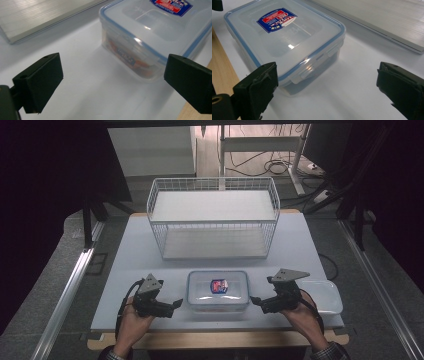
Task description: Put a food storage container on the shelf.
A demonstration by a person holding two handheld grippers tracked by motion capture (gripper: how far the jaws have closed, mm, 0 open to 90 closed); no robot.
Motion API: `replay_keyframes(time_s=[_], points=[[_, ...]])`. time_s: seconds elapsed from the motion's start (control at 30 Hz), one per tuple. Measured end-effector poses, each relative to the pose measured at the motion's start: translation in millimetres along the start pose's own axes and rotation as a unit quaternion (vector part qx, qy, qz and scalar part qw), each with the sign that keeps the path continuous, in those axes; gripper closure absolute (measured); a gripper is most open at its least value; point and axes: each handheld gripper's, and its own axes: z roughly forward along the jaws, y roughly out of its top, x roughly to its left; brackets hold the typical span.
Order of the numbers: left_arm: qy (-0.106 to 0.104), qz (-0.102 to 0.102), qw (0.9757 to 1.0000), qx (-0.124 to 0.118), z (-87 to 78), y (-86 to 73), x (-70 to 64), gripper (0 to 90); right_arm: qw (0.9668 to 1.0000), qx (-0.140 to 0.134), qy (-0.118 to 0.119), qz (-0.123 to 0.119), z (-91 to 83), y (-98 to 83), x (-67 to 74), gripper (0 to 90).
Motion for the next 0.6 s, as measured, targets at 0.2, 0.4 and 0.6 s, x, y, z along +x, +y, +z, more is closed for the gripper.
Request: replay_keyframes(time_s=[0.2, 0.4, 0.6], points=[[-0.022, 0.001, 0.9996, 0.018, 7.9, 12.9, -2.7, 2.0, 0.9998, 0.011, -0.009, -0.016, 4.8, 7.4, 7.8, 0.0], [-0.053, -0.008, 0.9984, 0.017, 13.3, 25.3, -3.1, 4.2, 0.9998, 0.016, 0.008, 0.005, 6.0, 14.1, 6.9, 1.8], [-0.054, 0.002, 0.9982, 0.027, 21.4, 34.6, -7.0, 7.9, 0.9991, 0.033, 0.019, 0.017, 13.9, 16.7, 7.3, 7.3]])
